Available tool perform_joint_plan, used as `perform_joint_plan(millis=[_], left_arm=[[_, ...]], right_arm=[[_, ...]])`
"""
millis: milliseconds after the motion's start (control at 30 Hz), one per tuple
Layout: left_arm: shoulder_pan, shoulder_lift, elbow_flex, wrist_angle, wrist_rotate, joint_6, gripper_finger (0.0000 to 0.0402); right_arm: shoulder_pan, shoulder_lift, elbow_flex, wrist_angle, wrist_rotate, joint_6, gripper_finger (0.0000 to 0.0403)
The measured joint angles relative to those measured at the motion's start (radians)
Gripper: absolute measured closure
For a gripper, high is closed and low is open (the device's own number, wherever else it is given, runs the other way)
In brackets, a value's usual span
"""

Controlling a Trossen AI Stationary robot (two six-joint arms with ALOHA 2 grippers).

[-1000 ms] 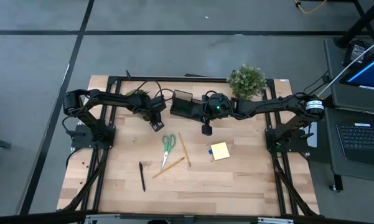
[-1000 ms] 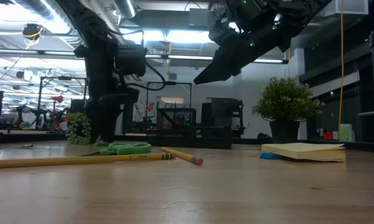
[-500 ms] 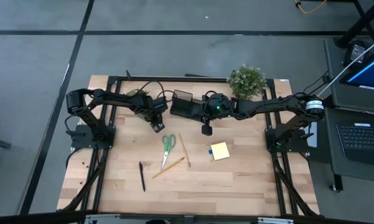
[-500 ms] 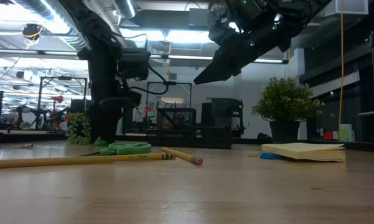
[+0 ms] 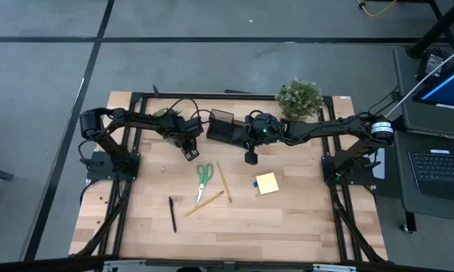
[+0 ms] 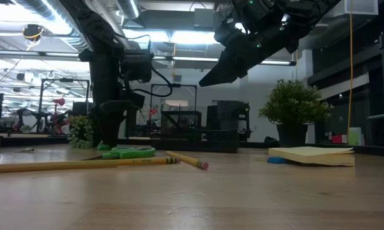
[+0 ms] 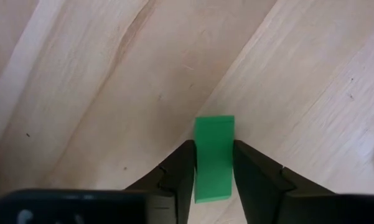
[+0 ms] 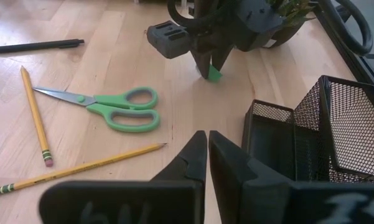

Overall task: Pick and place office supplies into organizer
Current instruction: Put the green eraser into the desk organizer

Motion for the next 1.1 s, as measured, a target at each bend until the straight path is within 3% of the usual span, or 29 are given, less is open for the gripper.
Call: perform_joint_plan(millis=[233,533,1100], left_arm=[[0.0,0.0,0.0,-0.002,0.0,0.022,0.0332],[-0.001,0.001,0.006,-0.009,0.001,0.052,0.0337],[-0.015,0.005,0.191,-0.103,-0.001,0.184,0.0339]], right_arm=[[0.0,0.0,0.0,0.0,0.0,0.0,0.0382],[0.0,0.0,0.0,0.0,0.0,0.0,0.0382],[0.0,0.0,0.0,0.003,0.0,0.001,0.0382]])
